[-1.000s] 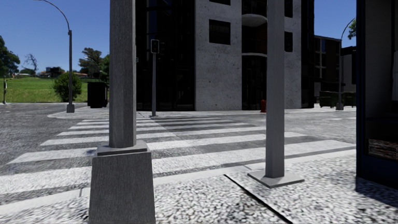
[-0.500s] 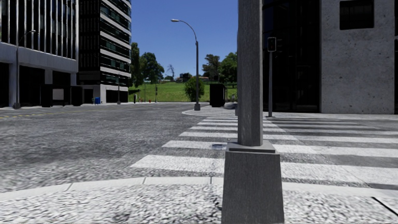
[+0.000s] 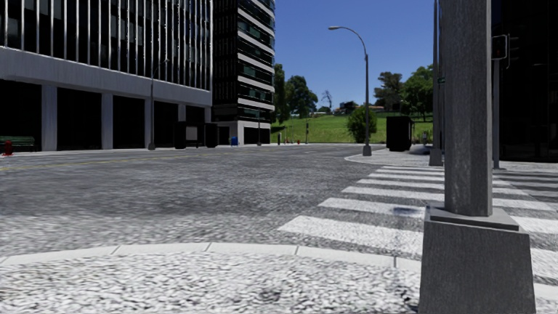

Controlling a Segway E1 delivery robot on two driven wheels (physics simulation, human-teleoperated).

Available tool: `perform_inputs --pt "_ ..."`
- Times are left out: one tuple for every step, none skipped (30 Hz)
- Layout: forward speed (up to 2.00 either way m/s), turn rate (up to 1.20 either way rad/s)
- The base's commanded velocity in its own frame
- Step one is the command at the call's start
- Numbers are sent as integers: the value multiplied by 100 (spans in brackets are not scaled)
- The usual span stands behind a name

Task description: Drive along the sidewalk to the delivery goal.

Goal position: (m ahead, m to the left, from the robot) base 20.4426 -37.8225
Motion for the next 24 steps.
perform_inputs --pt "54 0" --pt "55 0" --pt "54 0" --pt "48 0" --pt "48 0" --pt "39 0" --pt "30 0" --pt "12 0" --pt "0 0" --pt "0 0" --pt "0 0" --pt "0 0" --pt "0 0" --pt "0 0" --pt "0 0" --pt "0 0" --pt "0 0" --pt "3 0" --pt "53 0" --pt "132 0" --pt "135 0" --pt "135 0" --pt "136 0" --pt "136 0"
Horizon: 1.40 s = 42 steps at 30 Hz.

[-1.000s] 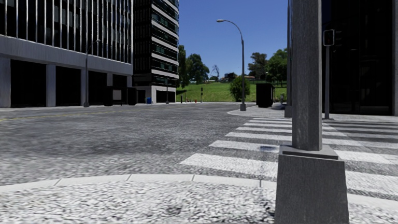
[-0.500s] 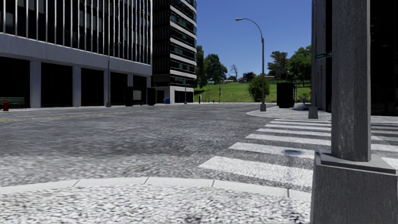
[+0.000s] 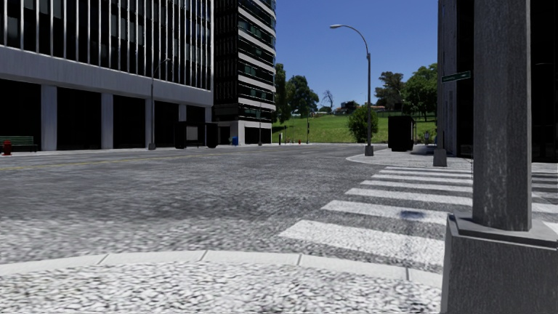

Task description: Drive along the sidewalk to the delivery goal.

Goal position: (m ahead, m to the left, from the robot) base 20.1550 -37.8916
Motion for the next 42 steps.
perform_inputs --pt "136 0" --pt "136 0" --pt "136 0" --pt "136 0" --pt "136 0" --pt "136 0" --pt "136 0" --pt "136 0" --pt "136 0" --pt "136 0" --pt "135 0" --pt "134 0" --pt "133 0" --pt "132 0" --pt "132 0" --pt "131 0" --pt "130 0" --pt "130 0" --pt "130 0" --pt "129 0" --pt "129 0" --pt "128 0" --pt "126 0" --pt "124 0" --pt "119 0" --pt "108 0" --pt "101 0" --pt "90 0" --pt "81 0" --pt "68 0" --pt "55 0" --pt "34 -55" --pt "31 -80" --pt "30 -97" --pt "30 -97" --pt "29 -107" --pt "29 -109" --pt "29 -108" --pt "29 0" --pt "29 0" --pt "29 0" --pt "29 0"
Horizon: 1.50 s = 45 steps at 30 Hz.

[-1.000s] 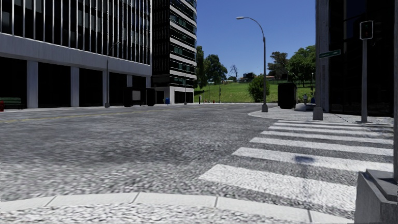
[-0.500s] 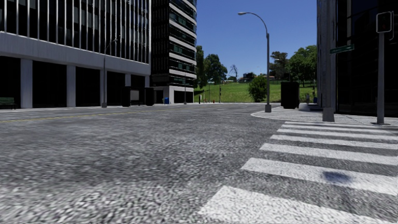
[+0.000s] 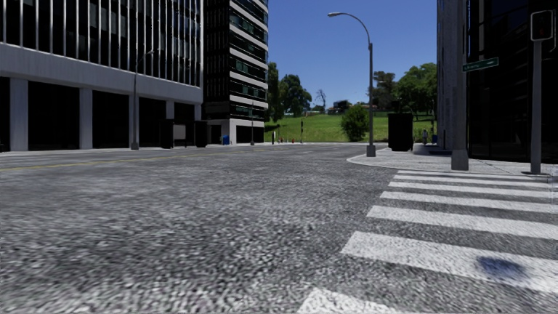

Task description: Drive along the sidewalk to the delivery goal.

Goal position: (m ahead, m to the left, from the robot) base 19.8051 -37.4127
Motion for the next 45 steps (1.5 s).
perform_inputs --pt "29 0" --pt "29 0" --pt "29 0" --pt "29 -26" --pt "29 -72" --pt "29 -94" --pt "29 -120" --pt "29 -120" --pt "29 -120" --pt "29 -120" --pt "29 -82" --pt "29 0" --pt "29 0" --pt "29 0" --pt "29 0" --pt "29 0" --pt "29 -8" --pt "29 -54" --pt "29 -78" --pt "29 -100" --pt "29 -120" --pt "29 -120" --pt "38 -120" --pt "71 -120" --pt "110 0" --pt "125 0" --pt "127 0" --pt "133 0" --pt "137 0" --pt "138 0" --pt "139 0" --pt "139 0" --pt "140 0" --pt "140 0" --pt "140 0" --pt "141 0" --pt "141 0" --pt "141 0" --pt "141 0" --pt "141 0" --pt "141 0" --pt "141 -2" --pt "141 -28" --pt "141 -75" --pt "141 -93"
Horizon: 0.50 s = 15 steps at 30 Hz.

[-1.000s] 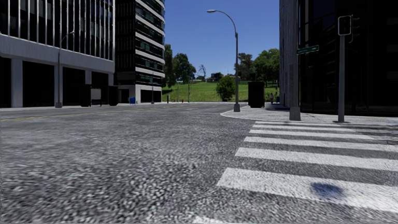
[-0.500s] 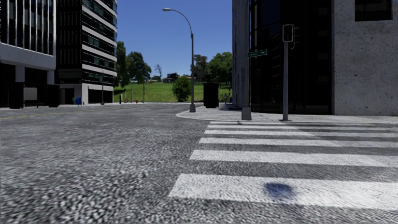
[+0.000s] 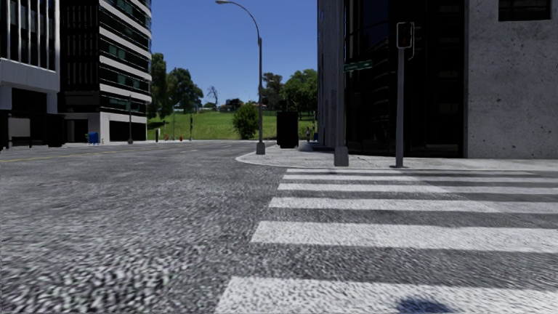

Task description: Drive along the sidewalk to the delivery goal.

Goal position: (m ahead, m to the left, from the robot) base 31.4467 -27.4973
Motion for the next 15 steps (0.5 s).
perform_inputs --pt "141 -110" --pt "141 -120" --pt "141 -120" --pt "141 -120" --pt "141 -120" --pt "141 -120" --pt "141 -120" --pt "141 -120" --pt "141 -120" --pt "141 -120" --pt "141 -113" --pt "141 0" --pt "141 0" --pt "141 0" --pt "141 0"
